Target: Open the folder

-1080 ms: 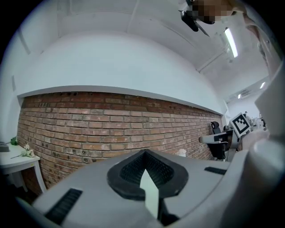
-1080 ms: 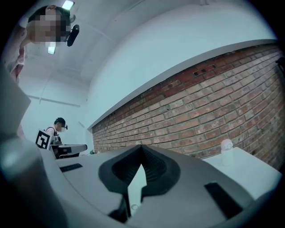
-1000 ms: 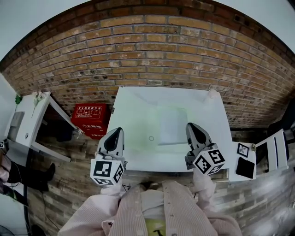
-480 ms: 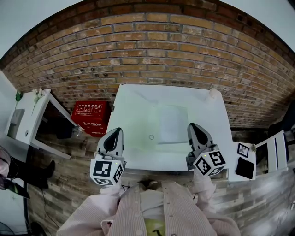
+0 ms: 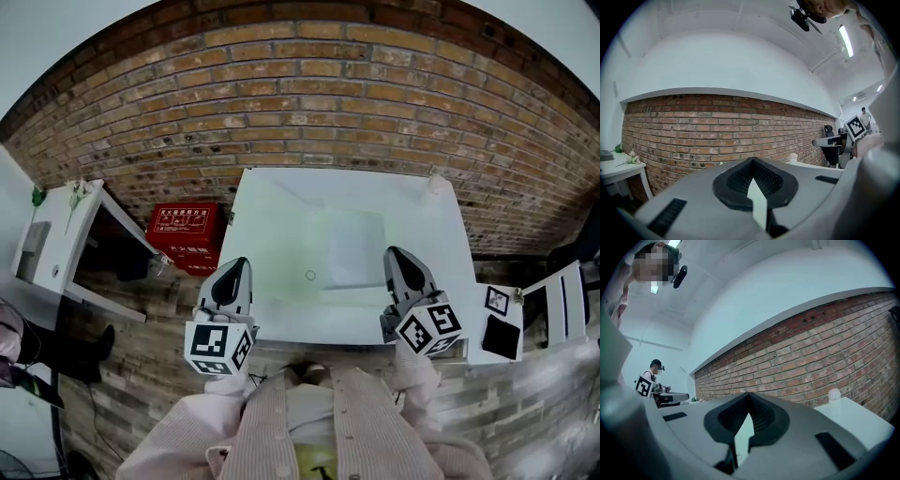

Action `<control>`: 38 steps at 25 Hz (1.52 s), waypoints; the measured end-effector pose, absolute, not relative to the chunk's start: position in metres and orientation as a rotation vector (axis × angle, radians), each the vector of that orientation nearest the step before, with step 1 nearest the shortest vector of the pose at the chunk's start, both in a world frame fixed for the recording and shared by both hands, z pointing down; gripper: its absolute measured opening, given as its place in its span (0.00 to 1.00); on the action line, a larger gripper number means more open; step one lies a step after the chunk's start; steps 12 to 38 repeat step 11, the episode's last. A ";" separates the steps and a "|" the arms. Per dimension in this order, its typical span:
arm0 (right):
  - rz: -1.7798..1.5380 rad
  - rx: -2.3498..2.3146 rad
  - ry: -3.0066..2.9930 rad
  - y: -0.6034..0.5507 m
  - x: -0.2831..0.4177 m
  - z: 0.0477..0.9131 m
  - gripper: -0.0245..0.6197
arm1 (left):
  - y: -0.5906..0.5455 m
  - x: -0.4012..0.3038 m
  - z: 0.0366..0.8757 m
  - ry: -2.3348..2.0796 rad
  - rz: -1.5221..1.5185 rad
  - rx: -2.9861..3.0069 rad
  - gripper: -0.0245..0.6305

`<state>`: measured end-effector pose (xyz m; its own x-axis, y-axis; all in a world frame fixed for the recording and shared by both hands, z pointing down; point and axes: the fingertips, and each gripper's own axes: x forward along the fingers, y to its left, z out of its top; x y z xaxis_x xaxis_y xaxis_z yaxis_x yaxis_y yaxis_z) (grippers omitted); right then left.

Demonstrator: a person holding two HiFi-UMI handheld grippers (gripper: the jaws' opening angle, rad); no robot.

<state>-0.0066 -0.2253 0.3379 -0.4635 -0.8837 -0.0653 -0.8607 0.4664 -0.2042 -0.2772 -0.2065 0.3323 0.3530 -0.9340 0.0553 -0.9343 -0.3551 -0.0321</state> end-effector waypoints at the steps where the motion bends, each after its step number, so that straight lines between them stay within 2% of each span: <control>1: -0.212 -1.530 2.548 -0.226 -0.007 0.338 0.04 | -0.207 -0.278 0.333 -1.780 0.100 2.580 0.03; 38: -0.220 -1.542 2.546 -0.224 -0.013 0.340 0.04 | -0.207 -0.285 0.336 -1.770 0.101 2.568 0.03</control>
